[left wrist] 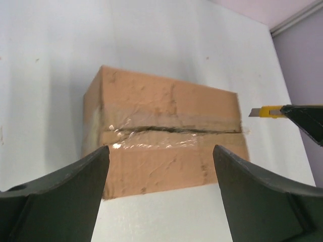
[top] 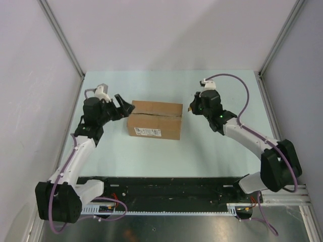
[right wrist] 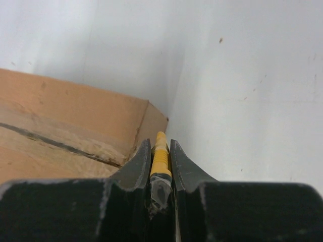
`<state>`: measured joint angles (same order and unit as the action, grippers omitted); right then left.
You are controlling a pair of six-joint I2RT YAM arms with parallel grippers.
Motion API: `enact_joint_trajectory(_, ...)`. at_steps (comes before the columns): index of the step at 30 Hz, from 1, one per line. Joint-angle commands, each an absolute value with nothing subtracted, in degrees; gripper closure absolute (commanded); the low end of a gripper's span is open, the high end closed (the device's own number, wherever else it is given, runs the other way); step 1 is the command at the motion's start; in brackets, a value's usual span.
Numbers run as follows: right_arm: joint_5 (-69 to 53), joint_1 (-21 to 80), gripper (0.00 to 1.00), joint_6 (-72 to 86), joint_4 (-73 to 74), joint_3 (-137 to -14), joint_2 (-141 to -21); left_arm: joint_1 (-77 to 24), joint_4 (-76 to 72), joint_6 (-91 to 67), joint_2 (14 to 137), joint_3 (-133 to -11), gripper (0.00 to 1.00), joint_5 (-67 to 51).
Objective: Unpack the express box
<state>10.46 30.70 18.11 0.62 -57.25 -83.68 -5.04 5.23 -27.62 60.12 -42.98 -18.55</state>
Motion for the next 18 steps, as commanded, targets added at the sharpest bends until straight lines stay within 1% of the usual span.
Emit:
enact_joint_trajectory(1,7.40,30.85,1.00,20.56,-0.18,-59.68,-76.74,-10.78,3.87,-25.23,63.27,-51.23,0.12,-18.63)
enact_joint_trajectory(7,2.99,33.31,1.00,23.20,-0.18,-59.59,-73.04,-20.21,3.87,-24.26,75.31,-60.37,0.14,-16.52)
enact_joint_trajectory(8,2.99,33.83,1.00,23.64,1.48,-59.68,-73.39,-21.00,3.87,-24.26,78.72,-61.60,0.14,-16.44)
enact_joint_trajectory(12,5.09,34.10,1.00,24.69,2.72,-59.41,-74.79,-26.08,3.87,-23.73,85.51,-68.45,0.15,-13.55)
enact_joint_trajectory(14,5.71,33.49,1.00,25.48,2.03,-57.93,-74.71,-27.85,3.95,-22.15,87.97,-70.22,0.14,-10.03)
enact_joint_trajectory(18,4.92,32.44,1.00,27.33,-2.54,-54.32,-75.06,-31.37,4.04,-20.57,94.46,-74.87,0.14,-8.35)
